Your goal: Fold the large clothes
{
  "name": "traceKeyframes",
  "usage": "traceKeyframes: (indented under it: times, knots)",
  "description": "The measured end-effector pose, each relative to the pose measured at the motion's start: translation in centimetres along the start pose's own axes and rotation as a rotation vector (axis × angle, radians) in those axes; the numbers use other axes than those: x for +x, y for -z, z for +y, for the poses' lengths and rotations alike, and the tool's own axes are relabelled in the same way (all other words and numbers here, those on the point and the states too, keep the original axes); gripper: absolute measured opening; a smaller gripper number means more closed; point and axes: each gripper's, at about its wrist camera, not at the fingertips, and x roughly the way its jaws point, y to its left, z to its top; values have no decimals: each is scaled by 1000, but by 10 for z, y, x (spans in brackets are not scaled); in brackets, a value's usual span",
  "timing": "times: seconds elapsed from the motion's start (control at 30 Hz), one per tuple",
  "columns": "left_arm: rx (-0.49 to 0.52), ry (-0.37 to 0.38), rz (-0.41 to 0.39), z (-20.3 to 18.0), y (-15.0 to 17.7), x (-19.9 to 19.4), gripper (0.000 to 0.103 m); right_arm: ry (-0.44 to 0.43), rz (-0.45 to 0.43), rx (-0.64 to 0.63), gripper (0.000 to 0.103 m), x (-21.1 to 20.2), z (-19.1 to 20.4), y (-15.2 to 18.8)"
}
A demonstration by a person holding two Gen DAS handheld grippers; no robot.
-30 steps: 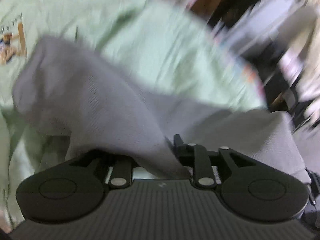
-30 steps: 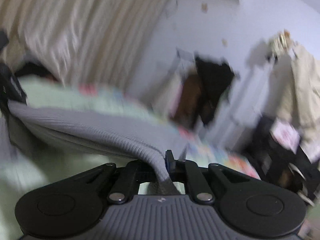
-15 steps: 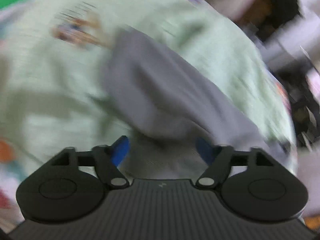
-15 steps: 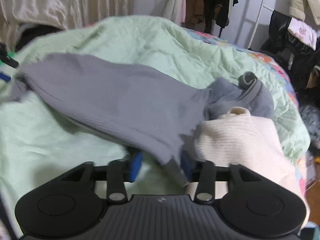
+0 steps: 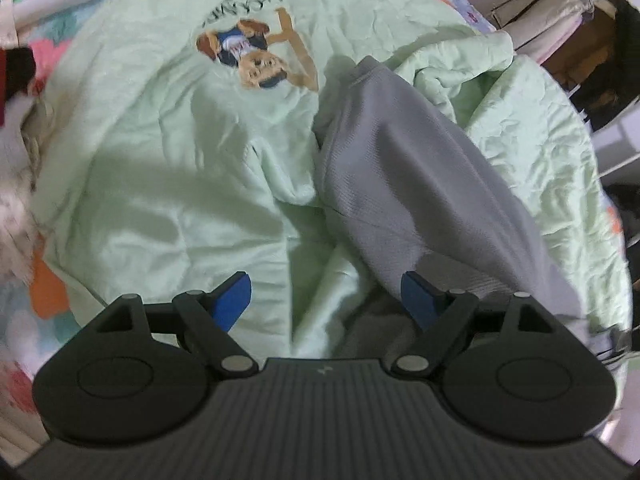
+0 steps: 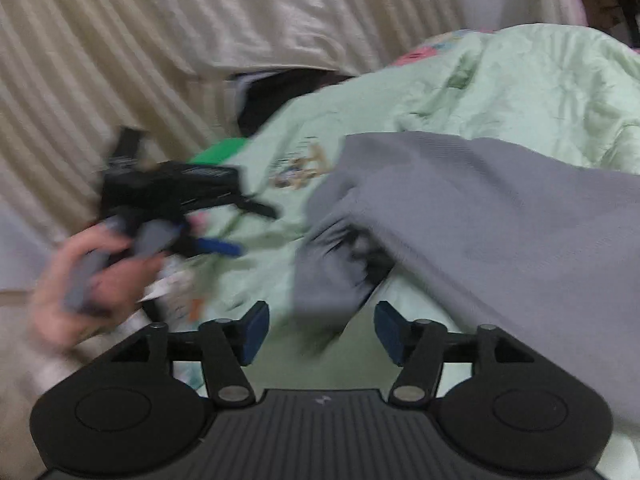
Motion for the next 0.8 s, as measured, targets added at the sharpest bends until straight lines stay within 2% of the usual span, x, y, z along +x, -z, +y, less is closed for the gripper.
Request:
traceKeyframes:
  times: [0.13,0.23,0.37,0.4,0.43,0.47,0.5,0.53,0.57,0.63,0.7,0.8]
  knots:
    - [-33,22,36,14,-1,19,82,135,-34,-122,70,33,26,2]
    - [-61,23,62,25,-2,29,82,219,-50,-229,91,58,42,8]
    - [-91,7,82,35,-2,42,82,249,-9,-364,90,80,58,11]
    - [-93,7,82,36,-2,42,82,240,-6,-363,87,85,57,9]
    - [-94,7,81,36,-1,43,82,230,-6,-332,71,90,53,4]
    - [-94,8,79,37,-1,43,82,225,-6,-310,46,91,51,2]
    - [-95,8,75,38,-1,42,82,217,-2,-275,34,92,46,-3]
    - [-98,10,71,38,-2,41,82,207,-1,-247,16,91,40,-10]
    - [-100,12,67,39,-2,40,82,202,-4,-237,10,87,38,-13]
    - [-100,14,57,40,-2,39,83,192,-13,-254,10,70,41,-28]
    - [-102,0,58,41,-1,42,87,144,-21,-249,10,56,43,-42]
    - [-112,3,74,40,0,47,87,23,-56,-115,10,43,25,-65]
